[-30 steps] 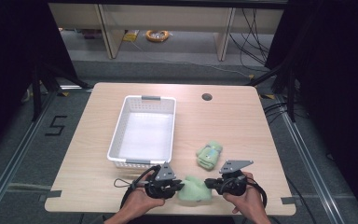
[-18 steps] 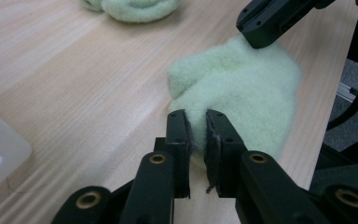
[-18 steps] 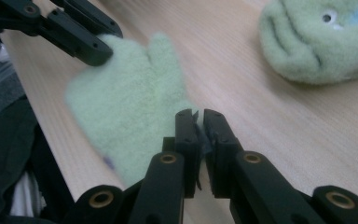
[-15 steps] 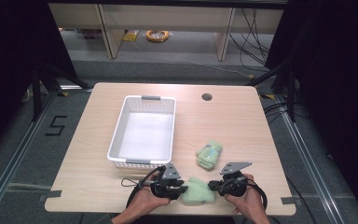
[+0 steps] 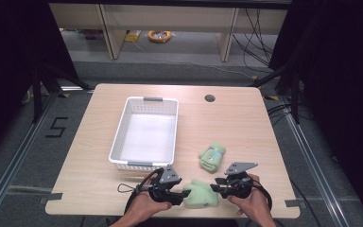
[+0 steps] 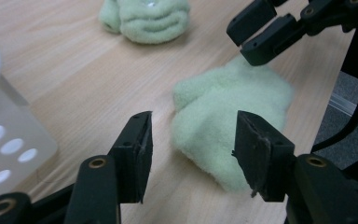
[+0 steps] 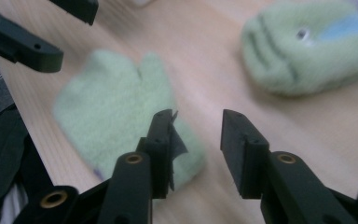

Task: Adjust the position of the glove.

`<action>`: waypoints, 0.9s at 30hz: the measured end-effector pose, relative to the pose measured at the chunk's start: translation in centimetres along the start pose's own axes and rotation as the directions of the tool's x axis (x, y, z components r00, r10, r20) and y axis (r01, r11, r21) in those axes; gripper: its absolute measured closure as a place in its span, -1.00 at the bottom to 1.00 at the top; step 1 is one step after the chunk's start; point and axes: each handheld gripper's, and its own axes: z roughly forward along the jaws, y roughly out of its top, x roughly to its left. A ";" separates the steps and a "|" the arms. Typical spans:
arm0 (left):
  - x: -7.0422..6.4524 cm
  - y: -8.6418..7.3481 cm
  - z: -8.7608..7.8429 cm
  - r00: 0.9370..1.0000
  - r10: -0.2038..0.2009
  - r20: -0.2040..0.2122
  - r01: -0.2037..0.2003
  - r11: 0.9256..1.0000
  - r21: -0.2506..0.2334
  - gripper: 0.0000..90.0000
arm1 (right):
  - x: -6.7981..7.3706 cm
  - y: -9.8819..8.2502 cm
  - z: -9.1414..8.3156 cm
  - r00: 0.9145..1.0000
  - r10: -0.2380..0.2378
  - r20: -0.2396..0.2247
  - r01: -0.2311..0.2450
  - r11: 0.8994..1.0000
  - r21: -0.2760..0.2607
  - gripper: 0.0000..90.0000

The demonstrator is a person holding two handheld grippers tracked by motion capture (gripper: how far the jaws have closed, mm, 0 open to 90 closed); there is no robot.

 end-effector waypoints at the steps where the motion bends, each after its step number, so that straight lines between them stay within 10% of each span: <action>1: 0.0 0.0 -0.3 1.000 0.002 0.005 -0.002 1.000 0.008 -0.04 | -0.1 0.4 -0.3 1.000 -0.016 0.017 0.017 1.000 -0.023 0.33; 12: 0.2 -0.7 -1.6 0.998 -0.055 0.016 0.055 0.998 -0.031 -0.17 | -4.1 4.4 -0.2 0.982 -0.115 0.150 0.120 0.992 -0.027 0.31; 27: 0.8 -1.6 -2.4 0.996 -0.090 0.012 0.090 0.996 -0.027 -0.18 | -7.6 7.2 4.6 0.988 -0.113 0.108 0.100 0.988 0.121 0.15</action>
